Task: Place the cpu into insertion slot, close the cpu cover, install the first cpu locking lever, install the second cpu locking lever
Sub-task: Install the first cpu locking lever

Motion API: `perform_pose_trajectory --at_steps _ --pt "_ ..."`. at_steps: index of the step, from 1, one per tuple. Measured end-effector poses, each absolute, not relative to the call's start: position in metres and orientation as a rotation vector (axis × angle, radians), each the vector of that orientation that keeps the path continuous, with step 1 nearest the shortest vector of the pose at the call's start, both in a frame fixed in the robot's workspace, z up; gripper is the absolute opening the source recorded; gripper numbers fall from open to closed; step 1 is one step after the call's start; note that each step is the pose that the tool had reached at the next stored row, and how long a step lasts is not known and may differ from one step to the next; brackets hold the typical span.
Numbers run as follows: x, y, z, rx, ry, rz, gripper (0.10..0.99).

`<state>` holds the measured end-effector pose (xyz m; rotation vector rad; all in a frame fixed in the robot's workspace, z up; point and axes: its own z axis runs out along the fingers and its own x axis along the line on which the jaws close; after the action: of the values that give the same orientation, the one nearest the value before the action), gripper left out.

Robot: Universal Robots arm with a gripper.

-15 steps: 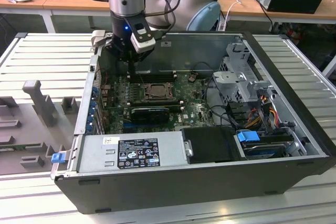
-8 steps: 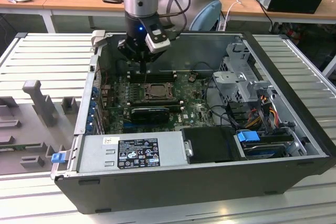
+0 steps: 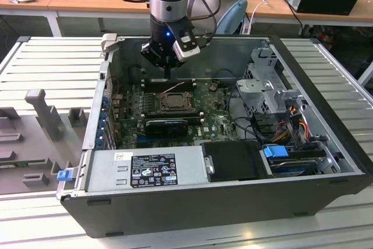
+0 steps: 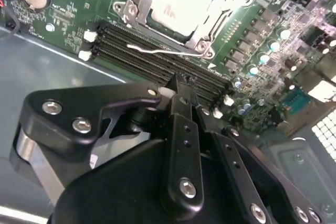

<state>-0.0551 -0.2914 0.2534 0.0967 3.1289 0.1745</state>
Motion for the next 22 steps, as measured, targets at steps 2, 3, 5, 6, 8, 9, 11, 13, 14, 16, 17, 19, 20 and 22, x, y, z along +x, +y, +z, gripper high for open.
perform_pose_trajectory --at_steps 2,3,5,6,8,9,11,13,14,16,17,19,20,22 --pt "-0.052 -0.291 0.25 0.071 3.132 0.174 0.106" --pt "-0.052 -0.291 0.249 0.048 3.133 0.171 0.106" --pt "-0.05 -0.291 0.245 0.02 3.134 0.169 0.106" --pt "-0.048 -0.291 0.241 0.009 3.135 0.169 0.106" --pt "-0.045 -0.291 0.237 0.006 3.135 0.169 0.106" --pt "-0.04 -0.291 0.234 0.007 3.135 0.169 0.106" --pt "-0.034 -0.291 0.231 0.006 3.135 0.169 0.106" --pt "-0.033 -0.291 0.229 0.004 3.135 0.169 0.106" --pt "-0.032 -0.291 0.228 -0.001 3.135 0.169 0.106" --pt "-0.03 -0.29 0.227 -0.017 3.136 0.169 0.106" --pt "-0.029 -0.289 0.225 -0.029 3.136 0.169 0.106" --pt "-0.025 -0.288 0.223 -0.043 3.136 0.17 0.106" --pt "-0.024 -0.288 0.223 -0.05 3.136 0.171 0.106" --pt "-0.022 -0.288 0.221 -0.067 3.137 0.171 0.106"
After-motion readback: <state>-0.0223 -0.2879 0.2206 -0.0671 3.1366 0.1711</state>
